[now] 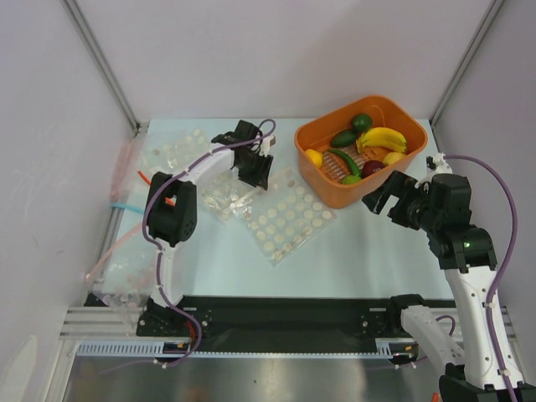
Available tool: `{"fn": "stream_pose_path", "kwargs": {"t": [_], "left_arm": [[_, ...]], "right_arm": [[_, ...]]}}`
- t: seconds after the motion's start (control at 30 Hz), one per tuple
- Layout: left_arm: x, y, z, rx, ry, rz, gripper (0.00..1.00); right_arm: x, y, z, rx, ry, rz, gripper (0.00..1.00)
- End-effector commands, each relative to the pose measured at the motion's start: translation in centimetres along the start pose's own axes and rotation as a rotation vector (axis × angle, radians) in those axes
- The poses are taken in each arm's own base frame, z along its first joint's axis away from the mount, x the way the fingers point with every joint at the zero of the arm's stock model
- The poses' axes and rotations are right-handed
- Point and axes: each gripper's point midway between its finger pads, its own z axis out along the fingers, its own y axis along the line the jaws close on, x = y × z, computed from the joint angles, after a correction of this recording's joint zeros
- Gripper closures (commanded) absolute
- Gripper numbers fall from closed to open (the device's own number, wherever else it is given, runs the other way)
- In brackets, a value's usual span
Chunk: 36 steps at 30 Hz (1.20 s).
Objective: Place the food in the zip-top bag and seal the zipper
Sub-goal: Pick up the zipper food storage bag at the center of the board.
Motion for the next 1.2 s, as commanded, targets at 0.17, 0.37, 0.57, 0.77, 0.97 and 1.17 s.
{"fn": "stream_pose_path", "kwargs": {"t": [0.17, 0.37, 0.57, 0.77, 0.97, 1.17], "left_arm": [[-0.1, 0.3, -1.4, -0.027, -0.053, 0.014, 0.83], [1.2, -0.2, -1.2, 0.002, -0.030, 0.004, 0.90], [1.6, -1.5, -1.8, 0.063, -0.051, -0.011, 1.00], [1.3, -2.6, -3.0, 0.105, -0.092, -0.019, 1.00], [1.0, -4.1, -4.7, 0.162, -0.126, -0.030, 1.00], [1.5, -5.9, -6.3, 0.246, -0.157, -0.043, 1.00]], "right_arm": [[-0.6, 0.5, -0.4, -0.020, -0.041, 0.015, 0.00], [-0.4, 0.5, -0.4, -0.025, -0.037, 0.020, 0.00], [-0.4, 0.5, -0.4, -0.027, -0.036, 0.018, 0.00], [0.1, 0.4, -0.4, -0.026, -0.023, 0.021, 0.00], [0.5, 0.6, -0.3, -0.048, -0.007, 0.025, 0.00], [1.5, 1.5, 1.4, -0.098, 0.073, 0.052, 0.01]]}}
